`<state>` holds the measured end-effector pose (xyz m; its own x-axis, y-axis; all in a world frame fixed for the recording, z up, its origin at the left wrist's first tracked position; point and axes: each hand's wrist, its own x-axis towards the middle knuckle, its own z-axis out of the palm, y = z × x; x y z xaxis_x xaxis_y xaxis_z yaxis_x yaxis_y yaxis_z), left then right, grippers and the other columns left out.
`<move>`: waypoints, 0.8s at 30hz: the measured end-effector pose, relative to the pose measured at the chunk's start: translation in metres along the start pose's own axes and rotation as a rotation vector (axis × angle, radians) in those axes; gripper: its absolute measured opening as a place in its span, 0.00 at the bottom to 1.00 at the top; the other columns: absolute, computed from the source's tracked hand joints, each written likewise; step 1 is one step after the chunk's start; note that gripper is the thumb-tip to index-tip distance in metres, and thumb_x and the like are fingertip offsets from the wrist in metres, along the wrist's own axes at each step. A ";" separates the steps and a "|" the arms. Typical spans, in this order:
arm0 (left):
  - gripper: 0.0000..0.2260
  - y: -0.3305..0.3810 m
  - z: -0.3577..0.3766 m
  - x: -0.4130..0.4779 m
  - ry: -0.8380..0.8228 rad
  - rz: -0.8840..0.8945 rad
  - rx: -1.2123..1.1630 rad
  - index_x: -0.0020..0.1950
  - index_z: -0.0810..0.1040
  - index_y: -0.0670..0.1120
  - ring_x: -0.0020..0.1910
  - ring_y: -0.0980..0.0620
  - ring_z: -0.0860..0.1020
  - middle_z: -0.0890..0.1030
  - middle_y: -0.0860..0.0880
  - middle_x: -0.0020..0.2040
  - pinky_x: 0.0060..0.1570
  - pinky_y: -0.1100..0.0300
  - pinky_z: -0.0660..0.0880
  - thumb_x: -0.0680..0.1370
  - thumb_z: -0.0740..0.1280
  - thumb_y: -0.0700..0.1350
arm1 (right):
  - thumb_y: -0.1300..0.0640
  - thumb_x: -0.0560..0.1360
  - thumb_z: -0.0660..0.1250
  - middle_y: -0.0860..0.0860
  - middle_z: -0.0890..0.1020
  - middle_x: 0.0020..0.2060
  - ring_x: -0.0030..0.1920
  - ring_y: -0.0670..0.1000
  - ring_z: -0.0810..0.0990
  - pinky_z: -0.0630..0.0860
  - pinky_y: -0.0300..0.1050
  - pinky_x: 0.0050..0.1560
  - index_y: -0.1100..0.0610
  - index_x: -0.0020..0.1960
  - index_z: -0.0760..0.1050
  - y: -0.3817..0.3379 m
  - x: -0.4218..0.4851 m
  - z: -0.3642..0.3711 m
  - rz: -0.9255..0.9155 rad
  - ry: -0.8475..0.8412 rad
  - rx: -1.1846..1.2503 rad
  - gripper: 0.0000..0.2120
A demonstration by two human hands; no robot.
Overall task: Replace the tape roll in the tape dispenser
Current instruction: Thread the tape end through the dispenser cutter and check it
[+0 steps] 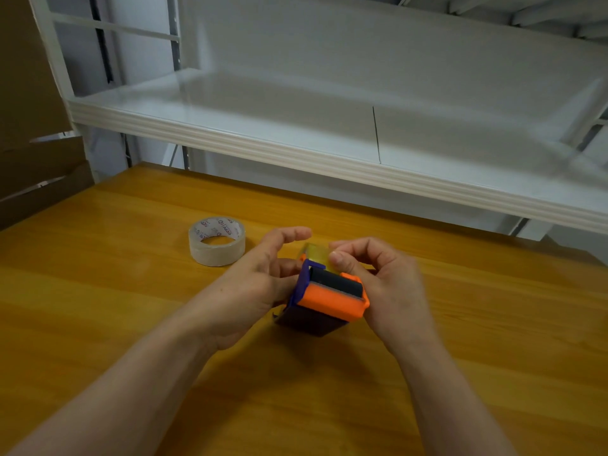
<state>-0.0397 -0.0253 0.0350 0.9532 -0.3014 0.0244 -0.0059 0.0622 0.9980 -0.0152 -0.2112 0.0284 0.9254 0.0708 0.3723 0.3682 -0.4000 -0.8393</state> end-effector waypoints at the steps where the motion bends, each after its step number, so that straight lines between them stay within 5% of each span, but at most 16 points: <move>1: 0.25 0.000 0.000 0.000 -0.002 0.005 0.007 0.71 0.68 0.56 0.43 0.53 0.85 0.87 0.46 0.47 0.39 0.65 0.79 0.80 0.63 0.31 | 0.54 0.75 0.72 0.42 0.86 0.46 0.52 0.39 0.82 0.80 0.46 0.56 0.47 0.44 0.80 0.001 0.000 0.000 0.009 0.014 0.008 0.03; 5: 0.16 0.000 -0.002 0.001 -0.007 0.025 0.042 0.64 0.69 0.53 0.47 0.50 0.84 0.86 0.41 0.53 0.44 0.61 0.79 0.81 0.63 0.36 | 0.53 0.75 0.73 0.43 0.86 0.43 0.49 0.43 0.83 0.81 0.50 0.54 0.47 0.42 0.81 0.008 0.003 0.000 0.057 0.081 0.045 0.04; 8: 0.03 -0.002 -0.002 0.001 -0.024 0.060 0.166 0.53 0.74 0.51 0.47 0.53 0.80 0.84 0.48 0.48 0.50 0.58 0.75 0.82 0.62 0.47 | 0.55 0.75 0.74 0.48 0.86 0.40 0.45 0.49 0.84 0.81 0.54 0.49 0.49 0.41 0.82 0.012 0.005 -0.001 0.123 0.125 0.141 0.05; 13: 0.18 -0.003 0.001 0.001 -0.129 0.044 0.163 0.51 0.79 0.52 0.48 0.57 0.80 0.83 0.56 0.46 0.52 0.63 0.75 0.74 0.60 0.64 | 0.59 0.77 0.71 0.51 0.85 0.40 0.43 0.51 0.83 0.79 0.46 0.43 0.54 0.43 0.81 0.011 0.004 -0.004 0.188 0.163 0.232 0.04; 17: 0.17 -0.008 -0.001 0.002 -0.151 0.042 0.171 0.53 0.78 0.46 0.51 0.52 0.82 0.83 0.53 0.49 0.53 0.60 0.79 0.71 0.76 0.55 | 0.58 0.77 0.72 0.50 0.85 0.40 0.45 0.52 0.84 0.81 0.49 0.45 0.53 0.43 0.80 0.011 0.004 -0.004 0.191 0.173 0.214 0.04; 24: 0.18 -0.010 0.002 0.004 -0.098 0.061 0.172 0.58 0.78 0.43 0.56 0.50 0.82 0.84 0.47 0.56 0.58 0.52 0.79 0.71 0.72 0.49 | 0.57 0.75 0.74 0.47 0.86 0.41 0.47 0.52 0.84 0.81 0.60 0.54 0.51 0.40 0.81 0.008 0.006 -0.003 0.172 0.212 0.167 0.06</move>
<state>-0.0370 -0.0294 0.0250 0.9155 -0.3937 0.0823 -0.1224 -0.0778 0.9894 -0.0072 -0.2172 0.0248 0.9424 -0.1839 0.2793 0.2342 -0.2333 -0.9438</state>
